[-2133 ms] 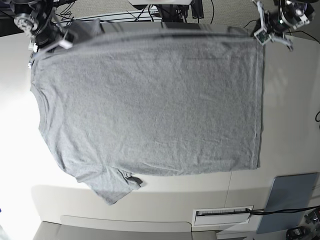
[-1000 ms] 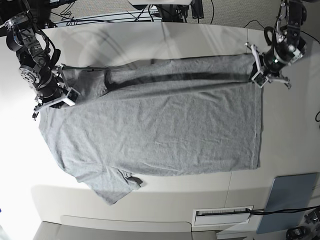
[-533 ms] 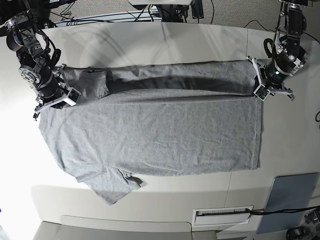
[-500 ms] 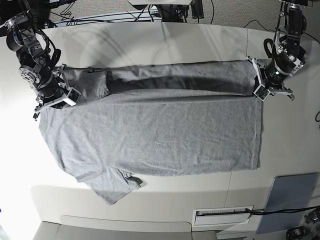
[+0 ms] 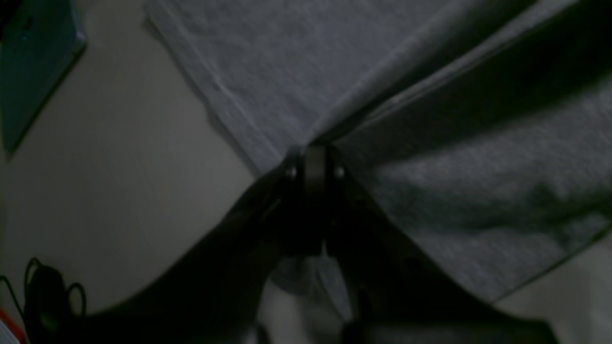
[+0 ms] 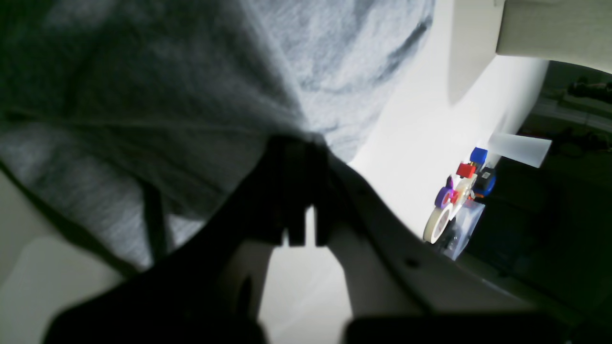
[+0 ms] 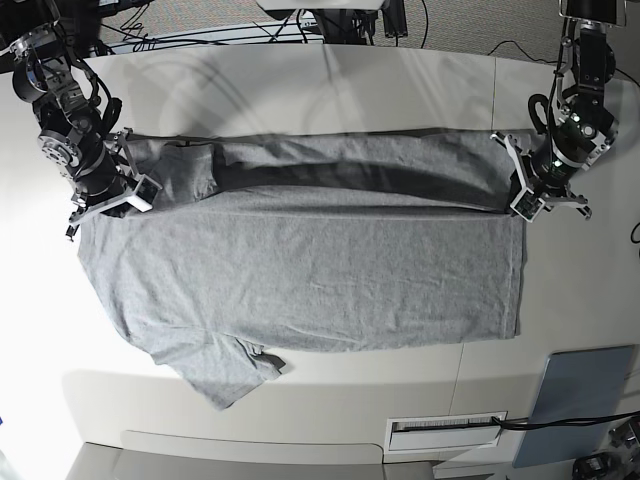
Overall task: Fold the T-shirt properly
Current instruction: 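Lay the folded shoulder strip down and release both grippers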
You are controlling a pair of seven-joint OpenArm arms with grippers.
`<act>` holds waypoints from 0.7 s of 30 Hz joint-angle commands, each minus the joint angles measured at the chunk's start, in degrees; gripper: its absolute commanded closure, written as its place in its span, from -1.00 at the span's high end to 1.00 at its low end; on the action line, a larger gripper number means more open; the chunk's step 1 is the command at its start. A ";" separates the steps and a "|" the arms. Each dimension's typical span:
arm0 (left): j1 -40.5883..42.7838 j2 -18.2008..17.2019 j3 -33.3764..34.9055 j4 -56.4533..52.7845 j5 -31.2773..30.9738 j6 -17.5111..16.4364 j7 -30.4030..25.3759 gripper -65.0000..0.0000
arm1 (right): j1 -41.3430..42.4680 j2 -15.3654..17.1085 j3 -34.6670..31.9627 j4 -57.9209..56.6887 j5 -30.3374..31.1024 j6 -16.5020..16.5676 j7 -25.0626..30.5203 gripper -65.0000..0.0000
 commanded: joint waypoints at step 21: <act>-0.52 -1.09 -0.50 0.81 -3.34 0.92 2.99 0.06 | 0.68 1.40 0.76 0.68 1.49 -1.79 0.55 -0.06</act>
